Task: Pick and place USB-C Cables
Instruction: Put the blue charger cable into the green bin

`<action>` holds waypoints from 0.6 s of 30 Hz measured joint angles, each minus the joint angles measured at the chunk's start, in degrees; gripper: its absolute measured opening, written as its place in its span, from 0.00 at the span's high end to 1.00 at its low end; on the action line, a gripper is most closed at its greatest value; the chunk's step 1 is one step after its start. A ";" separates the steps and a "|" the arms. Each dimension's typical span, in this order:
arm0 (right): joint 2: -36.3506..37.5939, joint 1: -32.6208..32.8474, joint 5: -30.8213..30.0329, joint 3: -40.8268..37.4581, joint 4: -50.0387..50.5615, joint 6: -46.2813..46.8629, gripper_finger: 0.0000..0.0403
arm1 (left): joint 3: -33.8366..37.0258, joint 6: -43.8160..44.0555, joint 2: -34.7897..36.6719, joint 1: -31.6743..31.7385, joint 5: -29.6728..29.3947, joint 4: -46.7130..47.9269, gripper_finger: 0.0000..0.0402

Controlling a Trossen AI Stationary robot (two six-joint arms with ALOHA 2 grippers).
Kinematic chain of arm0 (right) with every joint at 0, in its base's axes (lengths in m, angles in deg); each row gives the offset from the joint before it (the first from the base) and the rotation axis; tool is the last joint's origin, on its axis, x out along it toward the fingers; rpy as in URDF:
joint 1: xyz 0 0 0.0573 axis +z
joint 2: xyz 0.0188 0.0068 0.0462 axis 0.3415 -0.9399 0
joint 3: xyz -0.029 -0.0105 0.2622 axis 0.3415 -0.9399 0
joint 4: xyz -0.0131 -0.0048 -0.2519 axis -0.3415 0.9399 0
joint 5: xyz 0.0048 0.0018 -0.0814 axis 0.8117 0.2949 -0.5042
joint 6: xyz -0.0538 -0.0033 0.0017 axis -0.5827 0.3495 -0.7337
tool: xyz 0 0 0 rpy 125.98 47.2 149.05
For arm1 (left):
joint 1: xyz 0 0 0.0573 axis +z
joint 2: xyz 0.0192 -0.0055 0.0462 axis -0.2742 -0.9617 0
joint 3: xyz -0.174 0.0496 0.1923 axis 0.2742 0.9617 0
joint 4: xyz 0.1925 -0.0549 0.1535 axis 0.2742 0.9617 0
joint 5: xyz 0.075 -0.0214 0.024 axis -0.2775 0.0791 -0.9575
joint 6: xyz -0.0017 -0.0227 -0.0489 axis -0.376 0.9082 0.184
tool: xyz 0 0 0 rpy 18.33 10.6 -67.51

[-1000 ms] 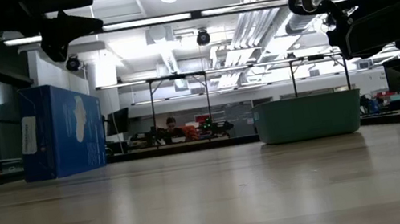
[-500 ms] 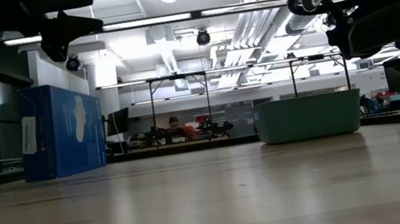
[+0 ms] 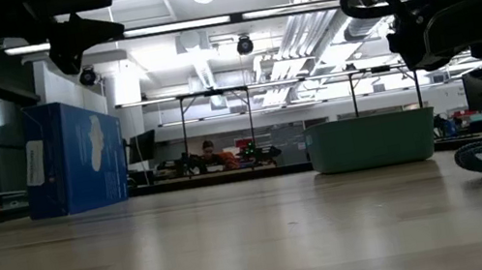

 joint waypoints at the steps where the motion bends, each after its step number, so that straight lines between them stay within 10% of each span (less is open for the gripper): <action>1: 0.00 0.02 -0.07 0.00 0.08 -0.03 0.96 | 0.00 0.02 0.00 0.00 0.00 -0.01 0.50; 18: 0.00 0.02 -0.24 -0.07 0.19 -1.06 0.98 | 0.00 0.04 0.00 0.00 0.00 -0.02 0.50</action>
